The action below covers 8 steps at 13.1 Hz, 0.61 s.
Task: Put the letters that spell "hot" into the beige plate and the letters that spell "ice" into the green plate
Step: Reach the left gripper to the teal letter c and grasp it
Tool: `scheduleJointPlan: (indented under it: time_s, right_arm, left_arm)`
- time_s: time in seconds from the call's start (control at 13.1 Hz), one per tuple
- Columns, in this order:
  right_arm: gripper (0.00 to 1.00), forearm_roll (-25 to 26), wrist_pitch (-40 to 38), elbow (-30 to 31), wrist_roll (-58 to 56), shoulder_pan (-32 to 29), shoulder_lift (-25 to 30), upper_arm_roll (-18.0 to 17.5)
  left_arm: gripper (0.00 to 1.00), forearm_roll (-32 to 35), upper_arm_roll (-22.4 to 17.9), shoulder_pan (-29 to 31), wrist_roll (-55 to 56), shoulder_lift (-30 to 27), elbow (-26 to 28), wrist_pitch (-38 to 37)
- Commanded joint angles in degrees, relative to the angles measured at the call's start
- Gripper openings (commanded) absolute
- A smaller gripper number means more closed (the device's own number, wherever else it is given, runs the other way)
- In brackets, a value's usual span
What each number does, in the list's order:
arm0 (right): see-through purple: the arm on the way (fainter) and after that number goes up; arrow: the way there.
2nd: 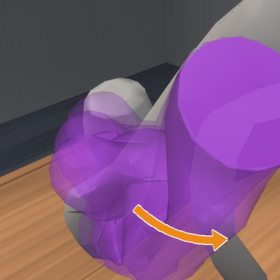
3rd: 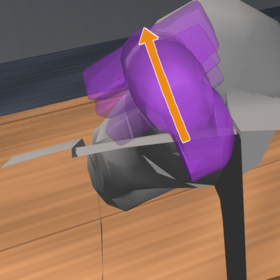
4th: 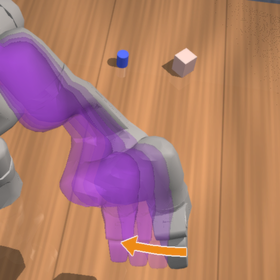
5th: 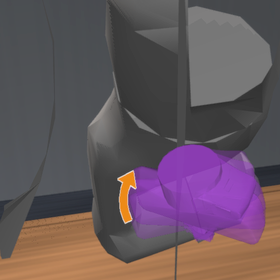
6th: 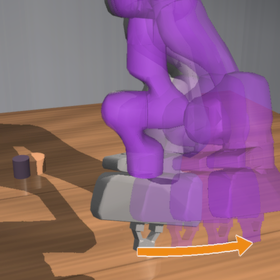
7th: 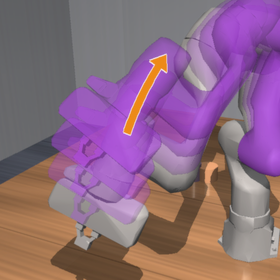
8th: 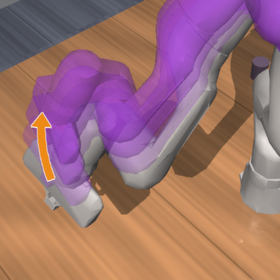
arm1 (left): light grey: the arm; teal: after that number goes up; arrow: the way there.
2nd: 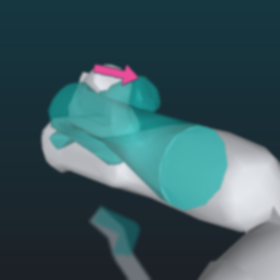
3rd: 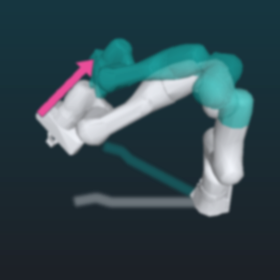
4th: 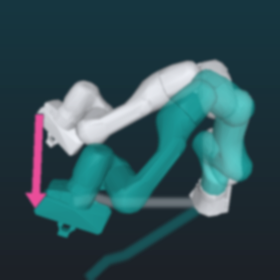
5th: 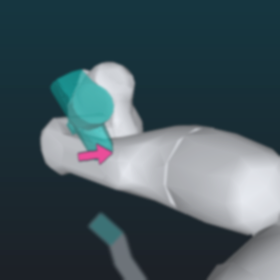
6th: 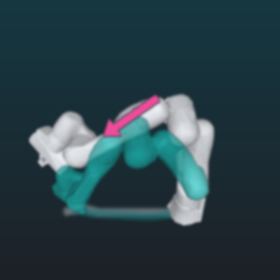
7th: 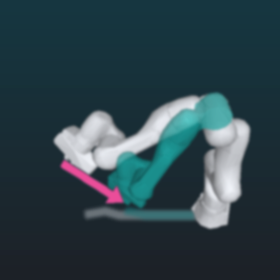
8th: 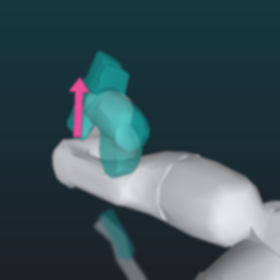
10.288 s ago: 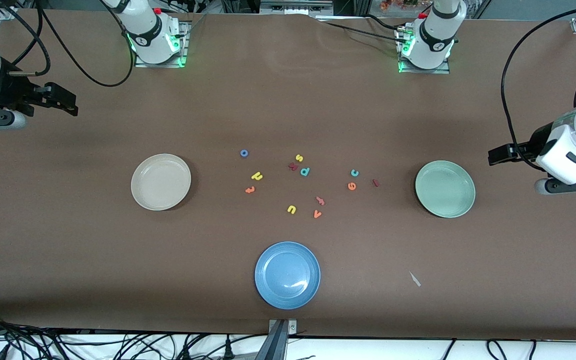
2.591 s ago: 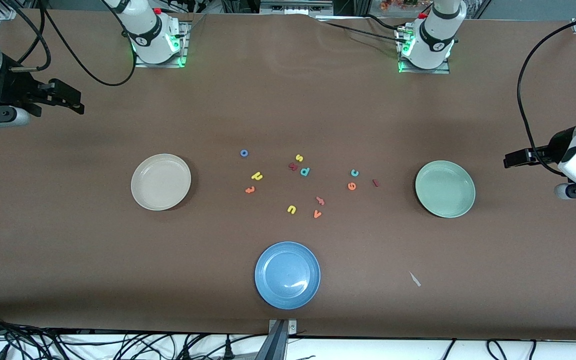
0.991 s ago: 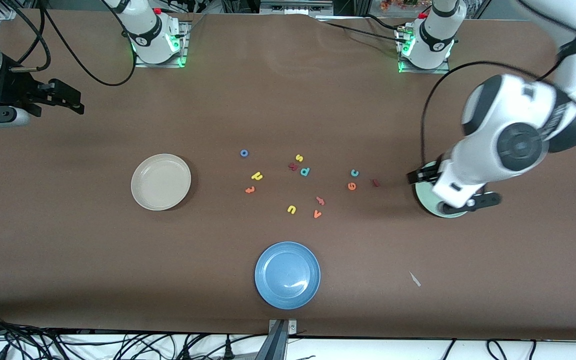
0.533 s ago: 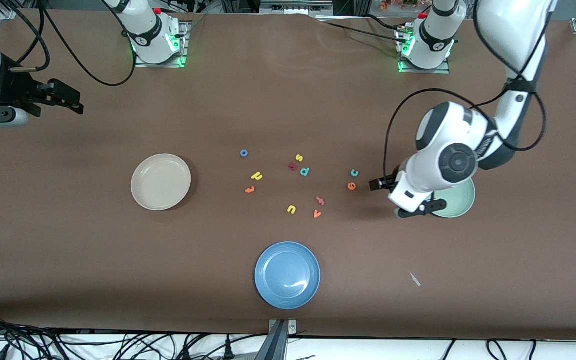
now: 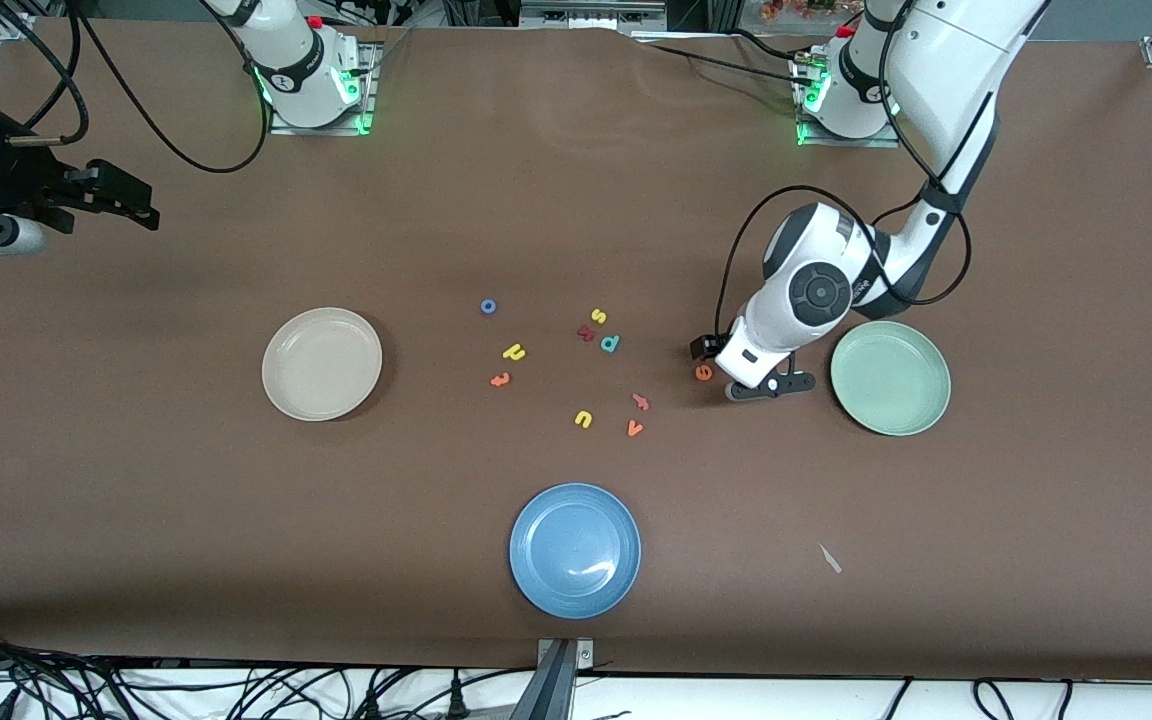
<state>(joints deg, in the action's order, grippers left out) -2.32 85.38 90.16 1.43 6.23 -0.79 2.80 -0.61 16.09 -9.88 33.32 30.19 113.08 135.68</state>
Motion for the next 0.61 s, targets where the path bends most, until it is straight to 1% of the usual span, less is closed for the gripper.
scheduleJointPlan:
  time_s: [0.0, 0.15, 0.23, 0.46, 0.53]
  right_arm:
    - [1.0, -0.7, -0.8, -0.9, -0.9, -0.2, -0.4, 0.1]
    - [1.0, -0.7, -0.7, -0.9, -0.9, -0.1, -0.4, 0.1]
    - [1.0, -0.7, -0.7, -0.9, -0.9, -0.1, -0.4, 0.1]
    - [1.0, -0.8, -0.6, -0.9, -0.8, 0.0, -0.4, 0.0]
    - [1.0, -0.8, -0.3, -0.9, -0.8, 0.1, -0.4, -0.1]
  left_arm:
    - [0.89, -1.0, -0.2, -0.9, 0.0, 1.0, 0.5, 1.1]
    - [0.74, -1.0, -0.2, -1.6, 0.0, 1.4, 0.6, 1.1]
    - [0.7, -1.0, -0.2, -2.1, 0.4, 2.1, 0.4, 1.2]
    - [0.67, -0.5, -0.2, -2.2, 1.4, 4.0, 0.0, 4.5]
    - [0.58, -0.5, -0.2, -2.3, 1.9, 4.1, -0.1, 4.5]
